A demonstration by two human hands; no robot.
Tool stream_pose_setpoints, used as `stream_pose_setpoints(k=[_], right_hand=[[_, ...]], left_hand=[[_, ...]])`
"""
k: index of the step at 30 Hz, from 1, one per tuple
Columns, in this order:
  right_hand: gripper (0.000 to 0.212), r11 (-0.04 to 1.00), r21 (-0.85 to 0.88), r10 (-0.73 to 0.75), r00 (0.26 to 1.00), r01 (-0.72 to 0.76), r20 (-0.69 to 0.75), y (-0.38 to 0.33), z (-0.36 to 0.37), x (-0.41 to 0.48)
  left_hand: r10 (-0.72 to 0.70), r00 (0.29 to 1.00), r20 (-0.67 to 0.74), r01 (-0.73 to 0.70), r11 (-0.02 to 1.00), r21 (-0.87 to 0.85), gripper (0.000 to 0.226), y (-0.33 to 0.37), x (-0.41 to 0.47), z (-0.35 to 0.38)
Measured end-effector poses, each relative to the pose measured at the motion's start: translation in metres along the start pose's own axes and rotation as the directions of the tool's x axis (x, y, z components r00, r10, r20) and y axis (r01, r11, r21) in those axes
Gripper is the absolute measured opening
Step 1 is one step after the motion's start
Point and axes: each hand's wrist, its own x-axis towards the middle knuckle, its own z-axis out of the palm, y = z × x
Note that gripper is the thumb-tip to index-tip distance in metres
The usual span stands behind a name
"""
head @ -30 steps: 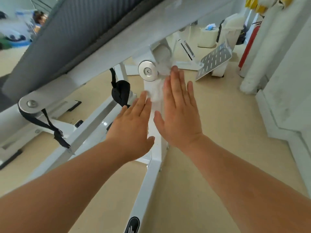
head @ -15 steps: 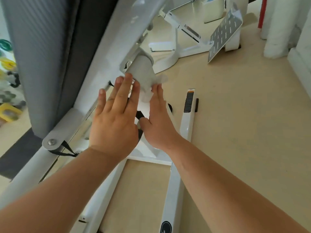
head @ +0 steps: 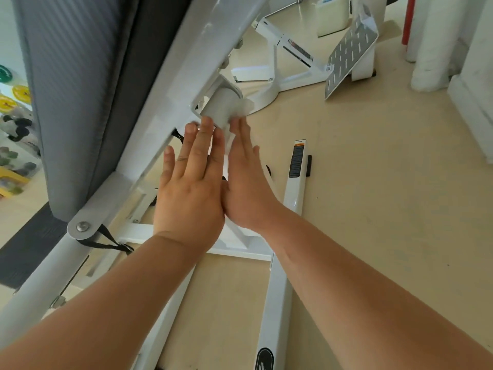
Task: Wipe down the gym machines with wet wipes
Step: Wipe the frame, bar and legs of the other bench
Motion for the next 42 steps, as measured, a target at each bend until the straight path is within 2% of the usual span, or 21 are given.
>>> stream_pose_setpoints(k=[2, 4, 7, 9, 11, 13, 15, 17, 19, 21, 23, 26, 27, 30, 34, 35, 37, 39, 41, 42], right_hand=[[0.097, 0.999, -0.036, 0.027, 0.999, -0.028, -0.036, 0.004, 0.007, -0.005], [0.097, 0.988, 0.018, 0.156, 0.987, -0.156, -0.047, 0.025, 0.016, -0.021], [0.092, 0.923, 0.003, 0.385, 0.921, -0.386, 0.054, 0.065, 0.028, -0.059], [0.092, 0.88, -0.027, 0.473, 0.868, -0.475, 0.149, 0.085, 0.031, -0.077], [0.092, 0.879, -0.085, 0.477, 0.863, -0.469, 0.167, 0.097, 0.03, -0.079], [0.093, 0.92, -0.166, 0.379, 0.913, -0.355, 0.15, 0.094, 0.028, -0.075], [0.095, 0.959, -0.191, 0.234, 0.966, -0.21, 0.113, 0.088, 0.027, -0.076], [0.095, 0.956, -0.228, 0.212, 0.971, -0.182, 0.112, 0.101, 0.028, -0.082], [0.092, 0.901, -0.231, 0.402, 0.907, -0.367, 0.124, 0.125, 0.031, -0.093], [0.088, 0.794, -0.052, 0.604, 0.776, -0.606, 0.18, 0.139, 0.035, -0.104], [0.091, 0.724, 0.133, 0.627, 0.726, -0.677, 0.283, 0.142, 0.042, -0.11], [0.102, 0.669, 0.217, 0.65, 0.701, -0.711, 0.293, 0.154, 0.044, -0.096], [0.105, 0.676, 0.223, 0.647, 0.71, -0.702, 0.278, 0.16, 0.043, -0.09], [0.106, 0.78, 0.164, 0.561, 0.791, -0.603, 0.244, 0.157, 0.038, -0.089], [0.106, 0.846, 0.027, 0.513, 0.829, -0.532, 0.223, 0.147, 0.057, -0.132], [0.106, 0.838, -0.013, 0.533, 0.814, -0.546, 0.232, 0.156, 0.062, -0.139], [0.107, 0.753, -0.064, 0.643, 0.713, -0.655, 0.279, 0.178, 0.061, -0.135], [0.112, 0.657, -0.042, 0.73, 0.622, -0.752, 0.285, 0.202, 0.059, -0.128], [0.116, 0.619, 0.008, 0.756, 0.598, -0.785, 0.265, 0.216, 0.061, -0.124], [0.118, 0.637, 0.023, 0.741, 0.621, -0.77, 0.258, 0.214, 0.061, -0.124]], left_hand=[[0.019, 1.0, 0.021, -0.02, 0.999, 0.028, 0.079, -0.003, 0.0, -0.007], [0.068, 0.996, 0.052, -0.073, 0.991, 0.115, 0.078, -0.003, -0.002, -0.014], [0.254, 0.955, 0.156, -0.288, 0.922, 0.258, 0.068, 0.002, -0.011, -0.011], [0.331, 0.891, 0.312, -0.424, 0.853, 0.306, 0.07, 0.009, -0.016, -0.003], [0.291, 0.836, 0.464, -0.464, 0.828, 0.316, 0.078, 0.018, -0.016, 0.005], [0.23, 0.802, 0.552, -0.466, 0.819, 0.335, 0.083, 0.021, -0.015, 0.014], [0.207, 0.804, 0.557, -0.451, 0.824, 0.344, 0.085, 0.022, -0.015, 0.023], [0.211, 0.796, 0.567, -0.462, 0.817, 0.345, 0.083, 0.024, -0.019, 0.03], [0.211, 0.773, 0.599, -0.48, 0.812, 0.333, 0.081, 0.028, -0.02, 0.032], [0.212, 0.752, 0.624, -0.495, 0.807, 0.322, 0.082, 0.034, -0.02, 0.035], [0.223, 0.731, 0.645, -0.526, 0.787, 0.323, 0.083, 0.038, -0.017, 0.04], [0.235, 0.701, 0.674, -0.581, 0.736, 0.347, 0.08, 0.042, -0.014, 0.05], [0.239, 0.695, 0.678, -0.598, 0.717, 0.359, 0.078, 0.044, -0.014, 0.053], [0.257, 0.676, 0.69, -0.647, 0.656, 0.389, 0.07, 0.052, -0.013, 0.064], [0.269, 0.649, 0.711, -0.686, 0.612, 0.394, 0.078, 0.058, -0.011, 0.078], [0.269, 0.65, 0.711, -0.686, 0.61, 0.397, 0.078, 0.058, -0.011, 0.082], [0.277, 0.642, 0.715, -0.698, 0.596, 0.396, 0.077, 0.06, -0.01, 0.09], [0.296, 0.631, 0.717, -0.717, 0.576, 0.393, 0.076, 0.062, -0.011, 0.097], [0.31, 0.627, 0.714, -0.726, 0.564, 0.393, 0.075, 0.063, -0.014, 0.102], [0.313, 0.628, 0.713, -0.729, 0.558, 0.397, 0.076, 0.063, -0.016, 0.105]])
